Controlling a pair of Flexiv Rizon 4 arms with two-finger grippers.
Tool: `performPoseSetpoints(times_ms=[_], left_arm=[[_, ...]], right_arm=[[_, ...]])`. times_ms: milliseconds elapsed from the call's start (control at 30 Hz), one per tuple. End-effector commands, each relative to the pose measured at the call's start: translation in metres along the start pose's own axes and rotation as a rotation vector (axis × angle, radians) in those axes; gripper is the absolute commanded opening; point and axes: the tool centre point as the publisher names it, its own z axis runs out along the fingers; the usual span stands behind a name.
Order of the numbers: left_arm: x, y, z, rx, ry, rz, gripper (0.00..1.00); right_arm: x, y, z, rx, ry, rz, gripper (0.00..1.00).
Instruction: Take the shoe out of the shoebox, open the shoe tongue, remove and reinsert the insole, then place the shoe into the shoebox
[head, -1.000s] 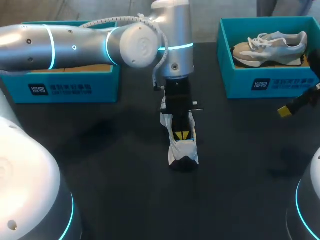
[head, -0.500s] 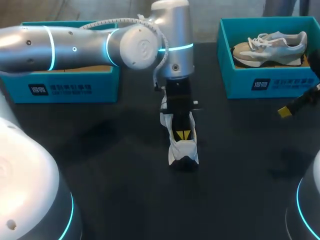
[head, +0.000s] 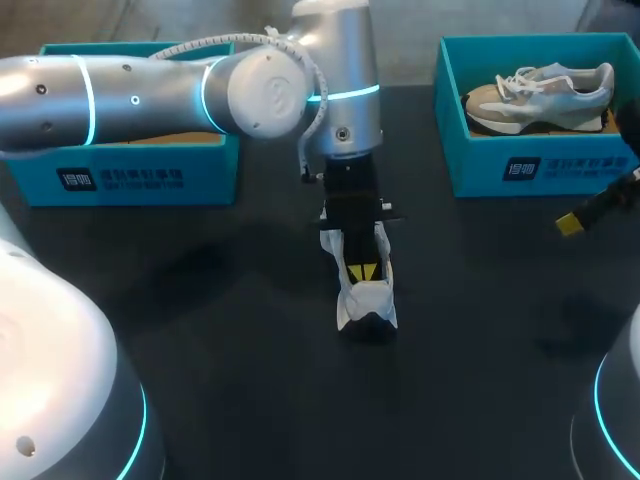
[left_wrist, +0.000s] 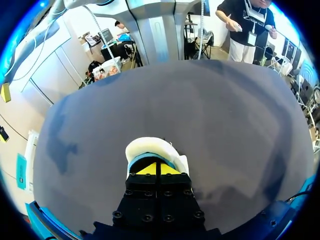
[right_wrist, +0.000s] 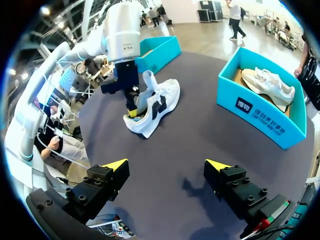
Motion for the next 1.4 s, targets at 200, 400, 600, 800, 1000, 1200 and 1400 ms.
performPoseSetpoints(times_ms=[200, 400, 600, 800, 1000, 1200, 1400], left_arm=[[-0.002, 0.008, 0.02, -0.002, 0.03, -0.008, 0.0], [-0.002, 0.011, 0.028, -0.019, 0.039, -0.017, 0.0], [-0.001, 0.012, 0.031, -0.049, 0.029, -0.026, 0.0], [0.0, 0.003, 0.012, -0.074, 0.011, -0.017, 0.0], [-0.006, -0.008, 0.005, -0.057, -0.002, 0.016, 0.0], [-0.009, -0.008, 0.016, -0.043, 0.005, 0.022, 0.0], [-0.01, -0.003, 0.027, -0.042, 0.026, 0.013, 0.0]], right_arm=[[0.0, 0.0, 0.0, 0.001, -0.002, 0.001, 1.0], [0.0, 0.0, 0.0, 0.001, -0.002, 0.001, 1.0], [0.0, 0.0, 0.0, 0.001, -0.002, 0.001, 1.0], [0.0, 0.0, 0.0, 0.001, -0.002, 0.001, 1.0], [0.0, 0.0, 0.0, 0.001, -0.002, 0.001, 1.0], [0.0, 0.0, 0.0, 0.001, -0.002, 0.001, 1.0], [0.0, 0.0, 0.0, 0.001, -0.002, 0.001, 1.0]])
